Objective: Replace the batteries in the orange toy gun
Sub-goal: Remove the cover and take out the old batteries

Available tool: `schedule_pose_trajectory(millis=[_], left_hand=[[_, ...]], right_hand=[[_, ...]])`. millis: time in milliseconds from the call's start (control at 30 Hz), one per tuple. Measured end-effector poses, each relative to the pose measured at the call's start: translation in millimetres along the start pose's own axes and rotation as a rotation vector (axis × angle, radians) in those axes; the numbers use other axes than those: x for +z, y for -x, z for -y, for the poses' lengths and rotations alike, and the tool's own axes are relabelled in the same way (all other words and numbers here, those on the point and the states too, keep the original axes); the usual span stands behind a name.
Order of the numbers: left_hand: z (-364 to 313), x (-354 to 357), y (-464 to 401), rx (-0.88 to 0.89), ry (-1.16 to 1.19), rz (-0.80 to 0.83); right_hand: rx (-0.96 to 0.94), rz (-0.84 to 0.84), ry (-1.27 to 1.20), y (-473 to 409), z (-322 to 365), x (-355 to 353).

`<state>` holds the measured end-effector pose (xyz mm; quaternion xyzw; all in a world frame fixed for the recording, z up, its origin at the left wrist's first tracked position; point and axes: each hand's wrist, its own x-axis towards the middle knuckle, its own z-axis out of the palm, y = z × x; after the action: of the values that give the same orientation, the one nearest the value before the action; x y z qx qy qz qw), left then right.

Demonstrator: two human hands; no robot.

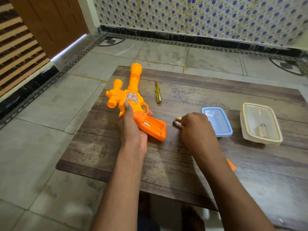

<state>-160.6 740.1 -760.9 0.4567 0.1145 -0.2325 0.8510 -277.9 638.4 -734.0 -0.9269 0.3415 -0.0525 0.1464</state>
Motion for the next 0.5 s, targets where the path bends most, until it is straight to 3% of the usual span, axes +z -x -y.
schedule_pose_trajectory(millis=[500], left_hand=[[0.7, -1.8, -2.5, -0.018, 0.028, 0.004]], right_hand=[[0.028, -0.061, 0.014, 0.4, 1.3, 0.9]])
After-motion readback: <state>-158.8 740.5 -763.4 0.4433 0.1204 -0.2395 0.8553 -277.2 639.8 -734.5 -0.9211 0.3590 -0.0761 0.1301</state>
